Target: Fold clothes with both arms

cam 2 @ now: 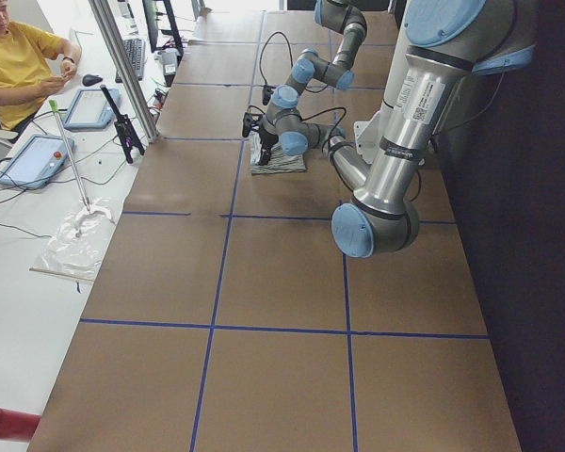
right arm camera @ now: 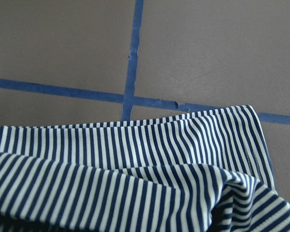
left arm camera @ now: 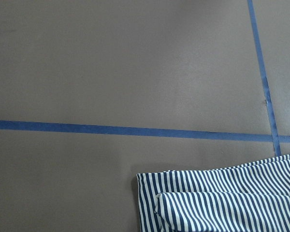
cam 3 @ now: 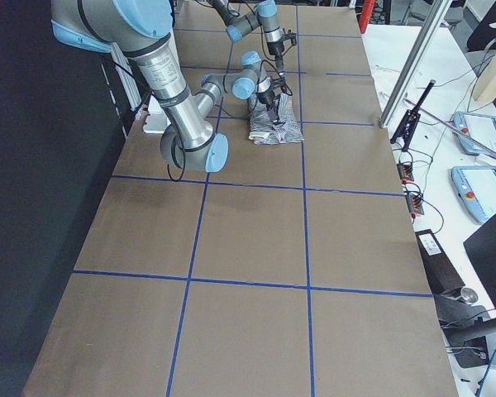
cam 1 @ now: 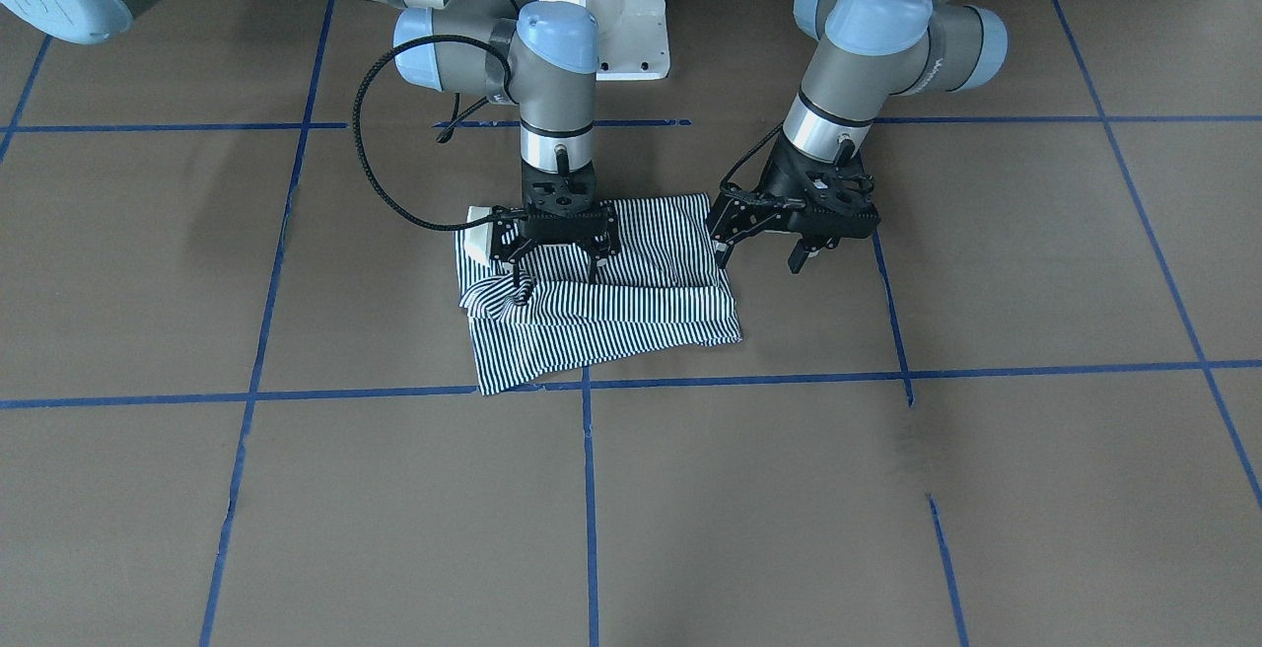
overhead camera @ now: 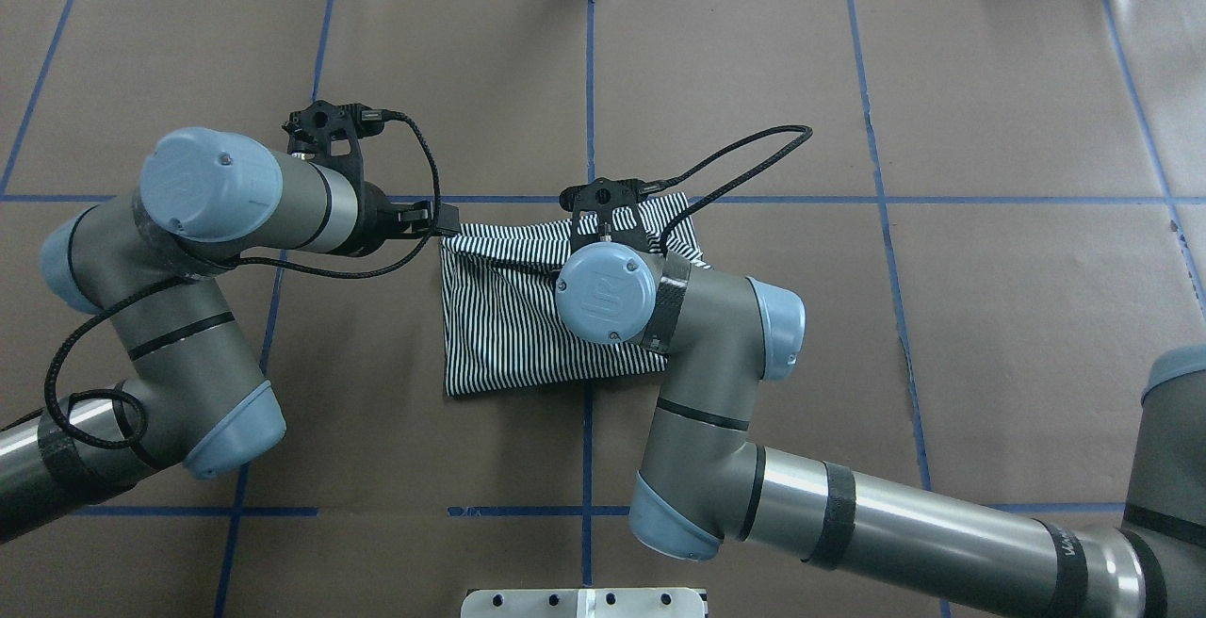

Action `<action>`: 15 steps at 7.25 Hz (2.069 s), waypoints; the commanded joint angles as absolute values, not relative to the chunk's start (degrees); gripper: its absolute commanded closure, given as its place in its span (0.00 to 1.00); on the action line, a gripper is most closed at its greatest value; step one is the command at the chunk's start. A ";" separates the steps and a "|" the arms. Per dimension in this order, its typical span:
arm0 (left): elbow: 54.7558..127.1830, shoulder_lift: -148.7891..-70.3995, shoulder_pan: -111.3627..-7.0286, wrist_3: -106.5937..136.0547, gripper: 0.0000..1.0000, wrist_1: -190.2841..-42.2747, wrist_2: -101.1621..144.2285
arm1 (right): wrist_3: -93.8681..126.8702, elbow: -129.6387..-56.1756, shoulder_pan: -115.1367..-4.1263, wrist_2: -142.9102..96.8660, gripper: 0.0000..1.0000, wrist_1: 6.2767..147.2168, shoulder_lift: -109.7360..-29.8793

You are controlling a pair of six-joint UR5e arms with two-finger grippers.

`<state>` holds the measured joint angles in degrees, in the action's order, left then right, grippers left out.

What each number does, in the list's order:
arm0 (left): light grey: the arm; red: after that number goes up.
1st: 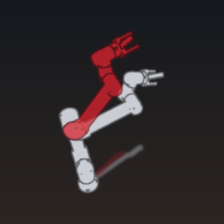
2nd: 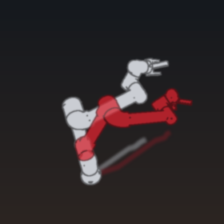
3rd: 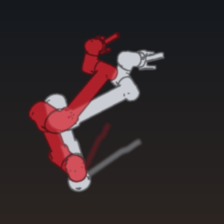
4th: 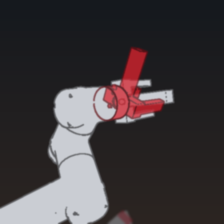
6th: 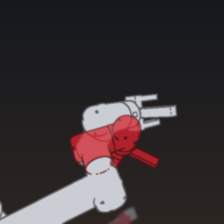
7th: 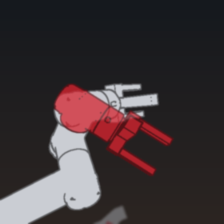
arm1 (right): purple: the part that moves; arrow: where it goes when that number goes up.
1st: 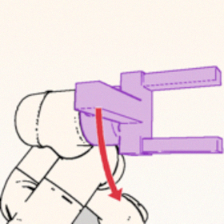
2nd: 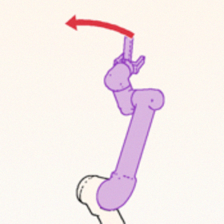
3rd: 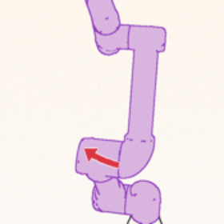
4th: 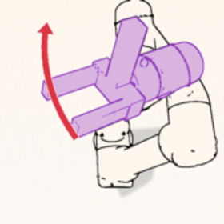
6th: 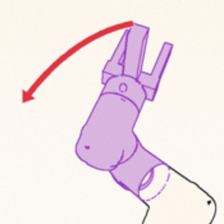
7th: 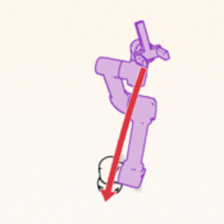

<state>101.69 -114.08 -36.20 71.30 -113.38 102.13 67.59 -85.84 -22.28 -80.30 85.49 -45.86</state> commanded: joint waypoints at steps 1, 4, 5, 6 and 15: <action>101.69 -114.08 -36.21 71.45 0.00 -113.38 102.13 | 66.80 -85.96 -22.06 -80.77 0.00 85.60 -45.88; 101.78 -114.08 -36.39 71.37 0.00 -113.47 102.22 | 64.44 -83.94 -23.19 -80.51 0.00 85.69 -45.80; 101.78 -114.17 -36.39 71.45 0.00 -113.47 102.22 | 64.25 -79.76 -24.86 -80.59 0.00 85.69 -43.01; 101.86 -114.17 -36.47 71.54 0.00 -113.47 102.22 | 63.03 -72.67 -27.48 -80.68 0.00 85.35 -38.54; 96.50 -119.36 -35.33 73.39 0.00 -109.42 102.22 | 56.77 -76.14 -39.31 -96.86 0.00 80.85 -39.51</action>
<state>97.65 -118.21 -35.37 73.00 -110.04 102.13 55.75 -70.57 -40.87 -97.19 80.65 -35.84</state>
